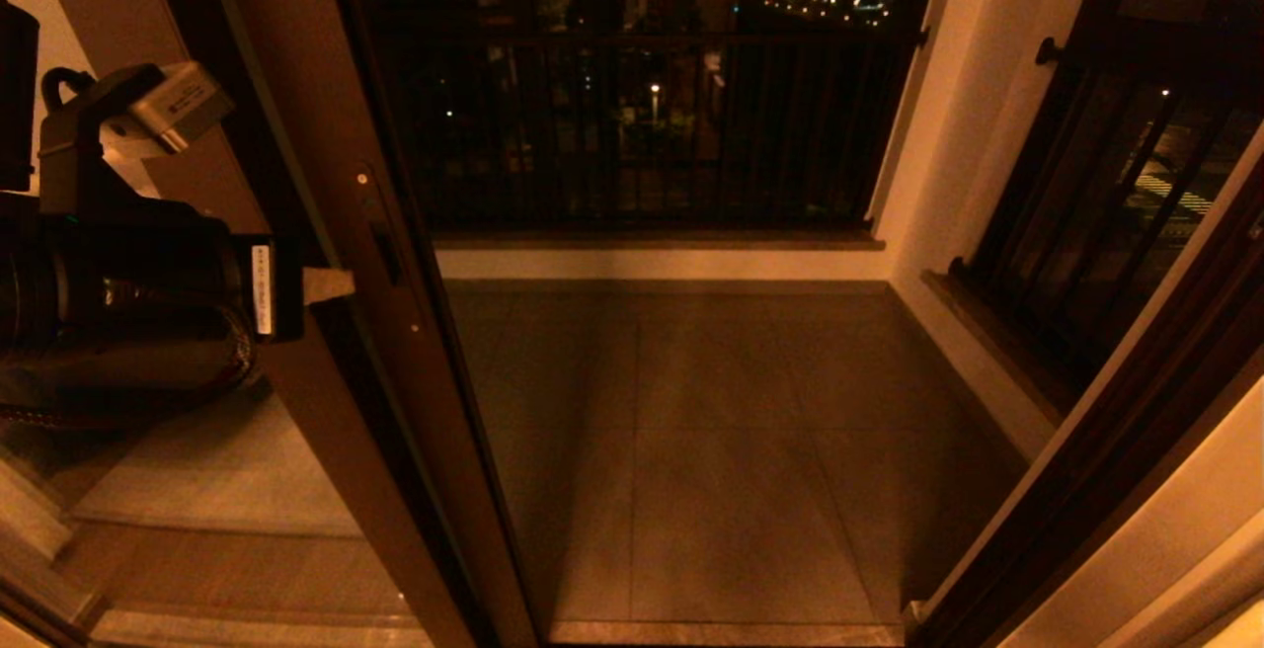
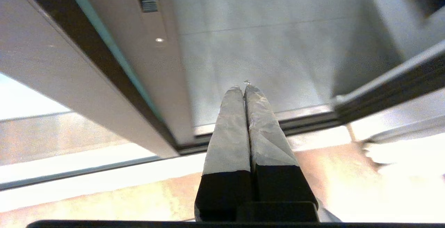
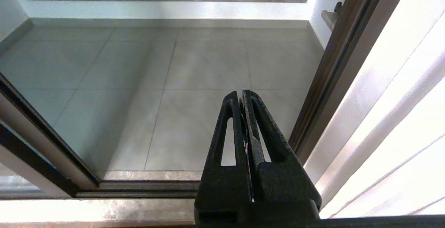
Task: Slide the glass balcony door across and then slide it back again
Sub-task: Close the slid door
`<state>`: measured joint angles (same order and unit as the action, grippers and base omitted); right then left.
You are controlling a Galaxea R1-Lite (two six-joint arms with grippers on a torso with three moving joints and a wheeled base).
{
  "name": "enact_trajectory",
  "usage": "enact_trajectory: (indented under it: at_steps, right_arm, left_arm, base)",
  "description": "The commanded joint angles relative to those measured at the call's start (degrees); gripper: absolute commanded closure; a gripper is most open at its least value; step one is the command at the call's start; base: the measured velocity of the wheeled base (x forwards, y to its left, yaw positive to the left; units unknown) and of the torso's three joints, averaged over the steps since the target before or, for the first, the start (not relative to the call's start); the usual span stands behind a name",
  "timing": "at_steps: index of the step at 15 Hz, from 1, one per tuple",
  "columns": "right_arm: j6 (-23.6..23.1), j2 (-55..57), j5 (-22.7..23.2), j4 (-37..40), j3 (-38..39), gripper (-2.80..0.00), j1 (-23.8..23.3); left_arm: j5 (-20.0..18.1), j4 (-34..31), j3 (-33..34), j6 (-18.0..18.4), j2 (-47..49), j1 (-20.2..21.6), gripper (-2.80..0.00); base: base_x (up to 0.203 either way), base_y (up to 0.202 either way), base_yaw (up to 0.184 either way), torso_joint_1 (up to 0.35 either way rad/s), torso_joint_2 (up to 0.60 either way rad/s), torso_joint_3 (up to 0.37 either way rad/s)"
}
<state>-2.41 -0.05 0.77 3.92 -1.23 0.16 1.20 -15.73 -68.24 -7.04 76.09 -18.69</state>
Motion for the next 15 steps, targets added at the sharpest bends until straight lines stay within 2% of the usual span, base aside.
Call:
enact_trajectory:
  at_steps: [1,2,3,7,15]
  right_arm:
    - [0.0,0.0,0.0,0.0,0.0,0.0,0.0]
    - [0.0,0.0,0.0,0.0,0.0,0.0,0.0]
    - [0.0,0.0,0.0,0.0,0.0,0.0,0.0]
    - [0.0,0.0,0.0,0.0,0.0,0.0,0.0]
    - [0.0,0.0,0.0,0.0,0.0,0.0,0.0]
  left_arm:
    - [-1.6,0.1,0.4,-0.5,1.6,2.3,0.0]
    - [-1.7,0.3,0.2,-1.3,3.3,3.3,0.0]
    - [-1.7,0.4,-0.1,-1.8,4.5,4.4,-2.8]
    - [-1.5,2.8,0.5,-1.8,7.1,5.1,-2.8]
    - [-2.2,18.2,0.9,1.1,16.7,5.4,-2.8]
  base:
    - [0.0,0.0,0.0,0.0,0.0,0.0]
    - [0.0,0.0,0.0,0.0,0.0,0.0]
    - [0.0,0.0,0.0,0.0,0.0,0.0]
    - [0.0,0.0,0.0,0.0,0.0,0.0]
    - [0.0,0.0,0.0,0.0,0.0,0.0]
